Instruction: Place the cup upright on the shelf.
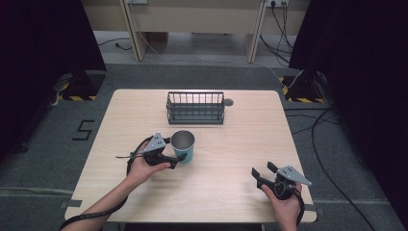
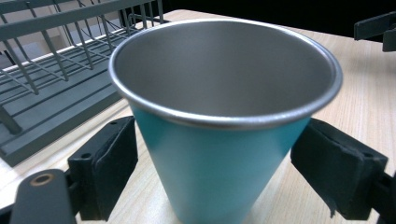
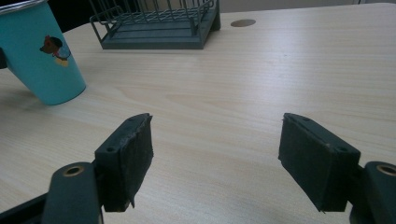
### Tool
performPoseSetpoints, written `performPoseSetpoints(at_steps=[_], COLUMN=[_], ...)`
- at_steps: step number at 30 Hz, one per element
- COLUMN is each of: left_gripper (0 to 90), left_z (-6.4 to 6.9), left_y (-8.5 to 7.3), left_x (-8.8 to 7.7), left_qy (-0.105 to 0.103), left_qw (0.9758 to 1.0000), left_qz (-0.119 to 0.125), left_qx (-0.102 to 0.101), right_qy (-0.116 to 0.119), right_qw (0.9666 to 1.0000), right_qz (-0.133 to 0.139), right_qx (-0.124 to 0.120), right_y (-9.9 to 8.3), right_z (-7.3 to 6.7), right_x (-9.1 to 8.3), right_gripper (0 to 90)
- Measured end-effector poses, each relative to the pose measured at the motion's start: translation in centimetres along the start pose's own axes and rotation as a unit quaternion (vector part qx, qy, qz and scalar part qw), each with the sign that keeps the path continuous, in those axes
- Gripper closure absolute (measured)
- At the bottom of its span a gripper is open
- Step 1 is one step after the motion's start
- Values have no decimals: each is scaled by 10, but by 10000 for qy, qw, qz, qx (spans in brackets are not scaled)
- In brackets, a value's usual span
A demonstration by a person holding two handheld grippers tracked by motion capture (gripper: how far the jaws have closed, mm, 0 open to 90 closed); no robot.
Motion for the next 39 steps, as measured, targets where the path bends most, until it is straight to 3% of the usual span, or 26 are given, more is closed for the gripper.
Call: performPoseSetpoints(at_steps=[9,20,39], left_gripper=[143,160,160], left_z=[1,1,-1], left_y=[2,1,23], left_x=[8,6,-4], left_qy=[-26,-49,80], left_qw=[10000,9998,9992], left_qz=[23,162,397], left_qx=[-19,-71,35], right_qy=[-16,1,3], right_qw=[10000,10000,10000], right_qz=[6,-4,-7], right_qx=[-34,-20,-19], right_y=[0,0,0], right_z=[0,0,0], right_x=[0,0,0], right_gripper=[267,268,268])
Point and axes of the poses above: each handheld gripper's, and its own axes: x roughly forward along the jaws, y roughly out of its top, z roughly to its right, the point moved 10 cm from there along x, roughly forward along the jaws, and after that the axes turned 3 degrees about -x, right-handed, at the moved point
